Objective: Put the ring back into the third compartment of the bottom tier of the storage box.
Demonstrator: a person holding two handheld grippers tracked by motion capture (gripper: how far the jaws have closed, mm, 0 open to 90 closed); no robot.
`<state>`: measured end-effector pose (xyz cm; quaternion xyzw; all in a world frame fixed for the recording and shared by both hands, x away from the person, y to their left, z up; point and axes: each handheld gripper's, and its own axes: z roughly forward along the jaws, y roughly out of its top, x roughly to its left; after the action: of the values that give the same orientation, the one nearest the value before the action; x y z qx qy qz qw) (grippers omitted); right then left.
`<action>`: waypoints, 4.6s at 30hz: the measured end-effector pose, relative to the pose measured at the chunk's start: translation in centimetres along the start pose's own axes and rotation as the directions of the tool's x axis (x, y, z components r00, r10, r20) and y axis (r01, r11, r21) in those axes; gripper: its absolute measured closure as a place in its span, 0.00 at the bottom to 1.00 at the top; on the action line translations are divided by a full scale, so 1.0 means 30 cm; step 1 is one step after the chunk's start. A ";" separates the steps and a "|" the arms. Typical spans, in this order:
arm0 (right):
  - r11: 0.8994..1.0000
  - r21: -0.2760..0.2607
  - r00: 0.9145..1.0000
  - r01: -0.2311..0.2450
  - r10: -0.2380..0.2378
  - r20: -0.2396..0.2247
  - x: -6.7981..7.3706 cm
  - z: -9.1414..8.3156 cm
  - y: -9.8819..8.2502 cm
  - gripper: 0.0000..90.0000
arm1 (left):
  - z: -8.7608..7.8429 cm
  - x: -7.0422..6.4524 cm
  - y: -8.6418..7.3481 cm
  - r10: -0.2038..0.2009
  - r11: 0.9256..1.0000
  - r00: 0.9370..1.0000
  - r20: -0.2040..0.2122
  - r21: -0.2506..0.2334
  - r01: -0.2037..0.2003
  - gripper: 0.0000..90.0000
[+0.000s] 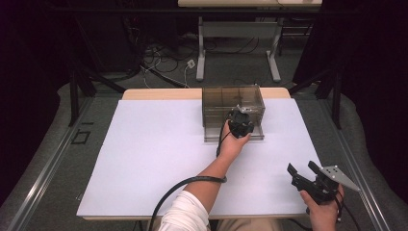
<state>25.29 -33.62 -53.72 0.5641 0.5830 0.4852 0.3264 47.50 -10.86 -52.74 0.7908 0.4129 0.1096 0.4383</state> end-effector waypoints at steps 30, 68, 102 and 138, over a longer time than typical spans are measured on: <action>1.000 0.011 1.000 0.007 -0.007 -0.006 0.008 0.002 -0.003 0.20 | -0.088 0.038 0.002 -0.040 0.998 0.999 -0.009 -0.045 0.039 0.45; 1.000 0.011 1.000 0.013 -0.013 -0.007 0.016 0.004 -0.004 0.20 | -0.291 0.155 -0.033 -0.077 0.988 0.997 -0.030 -0.139 0.072 0.30; 1.000 0.010 1.000 0.017 -0.017 -0.004 0.027 0.005 -0.007 0.20 | -0.603 0.286 -0.177 -0.150 0.968 0.988 -0.037 -0.208 0.140 0.04; 1.000 0.021 1.000 0.020 -0.019 -0.023 0.044 0.006 -0.006 0.18 | -0.935 0.378 -0.523 -0.144 0.957 0.984 -0.103 -0.268 0.112 0.00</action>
<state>25.20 -32.28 -53.73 0.5563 0.5974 0.4821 0.3182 30.95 18.87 -50.60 0.6896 0.4711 0.1823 0.5190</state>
